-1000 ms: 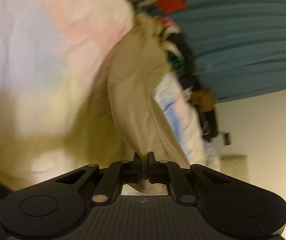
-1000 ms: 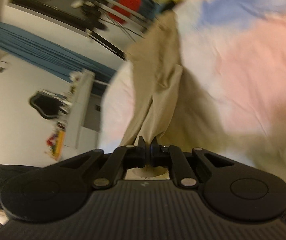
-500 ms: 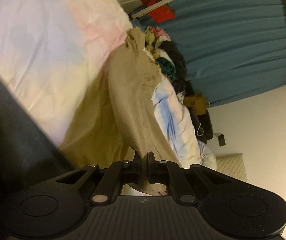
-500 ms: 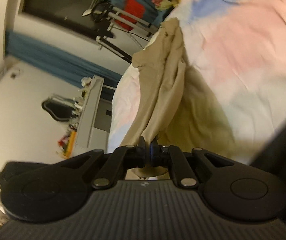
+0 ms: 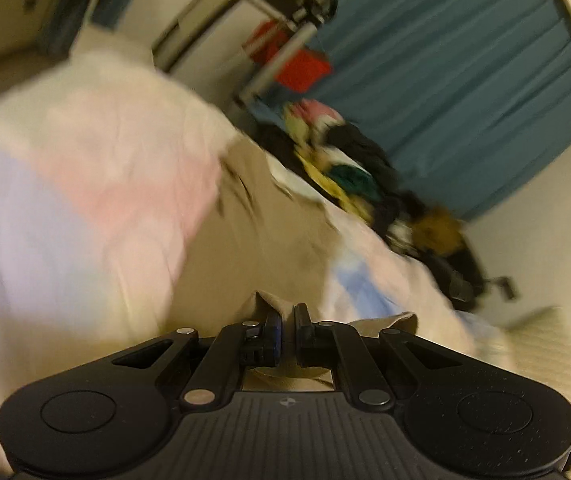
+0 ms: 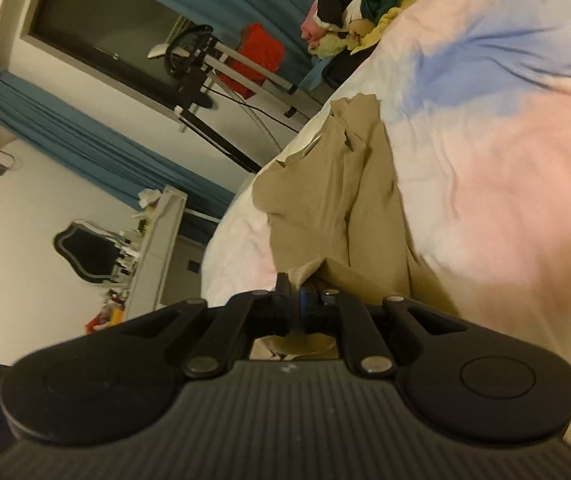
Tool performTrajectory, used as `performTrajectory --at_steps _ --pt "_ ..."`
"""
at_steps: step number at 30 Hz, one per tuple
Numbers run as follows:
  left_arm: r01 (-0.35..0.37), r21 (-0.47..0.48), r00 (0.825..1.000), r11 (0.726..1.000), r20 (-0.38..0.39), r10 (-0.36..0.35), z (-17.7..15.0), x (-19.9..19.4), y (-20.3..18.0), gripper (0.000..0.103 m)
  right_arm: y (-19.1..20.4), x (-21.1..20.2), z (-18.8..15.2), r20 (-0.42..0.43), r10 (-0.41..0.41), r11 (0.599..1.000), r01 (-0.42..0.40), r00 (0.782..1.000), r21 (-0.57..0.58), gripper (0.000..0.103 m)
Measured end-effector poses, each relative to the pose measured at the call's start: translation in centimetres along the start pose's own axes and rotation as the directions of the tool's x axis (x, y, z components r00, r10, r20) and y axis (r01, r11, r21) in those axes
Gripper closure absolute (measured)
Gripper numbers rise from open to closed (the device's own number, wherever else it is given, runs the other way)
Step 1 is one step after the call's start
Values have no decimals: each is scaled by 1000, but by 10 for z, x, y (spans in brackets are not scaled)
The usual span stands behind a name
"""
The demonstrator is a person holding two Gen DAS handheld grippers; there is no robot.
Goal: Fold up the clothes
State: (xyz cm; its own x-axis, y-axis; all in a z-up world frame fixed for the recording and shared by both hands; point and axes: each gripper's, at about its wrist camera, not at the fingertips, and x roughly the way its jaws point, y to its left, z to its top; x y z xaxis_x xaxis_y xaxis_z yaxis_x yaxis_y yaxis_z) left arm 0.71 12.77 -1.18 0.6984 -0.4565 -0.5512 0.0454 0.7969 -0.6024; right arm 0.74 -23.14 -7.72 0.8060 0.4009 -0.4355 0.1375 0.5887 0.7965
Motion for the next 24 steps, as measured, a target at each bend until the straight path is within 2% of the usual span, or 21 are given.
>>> performTrajectory --at_steps 3,7,13,20,24 --pt "-16 36 1000 999 25 15 14 28 0 97 -3 30 14 10 -36 999 36 999 -35 95" --pt "-31 114 998 993 61 24 20 72 2 97 -23 65 26 10 -43 998 43 999 -49 95" --pt "-88 241 991 966 118 61 23 141 9 97 -40 118 40 11 -79 985 79 997 -151 95" --pt "-171 279 985 945 62 159 21 216 33 97 -59 168 45 -12 -140 961 133 990 -243 95" --pt "-182 301 983 936 57 173 19 224 33 96 -57 182 38 -24 -200 926 181 980 -333 95"
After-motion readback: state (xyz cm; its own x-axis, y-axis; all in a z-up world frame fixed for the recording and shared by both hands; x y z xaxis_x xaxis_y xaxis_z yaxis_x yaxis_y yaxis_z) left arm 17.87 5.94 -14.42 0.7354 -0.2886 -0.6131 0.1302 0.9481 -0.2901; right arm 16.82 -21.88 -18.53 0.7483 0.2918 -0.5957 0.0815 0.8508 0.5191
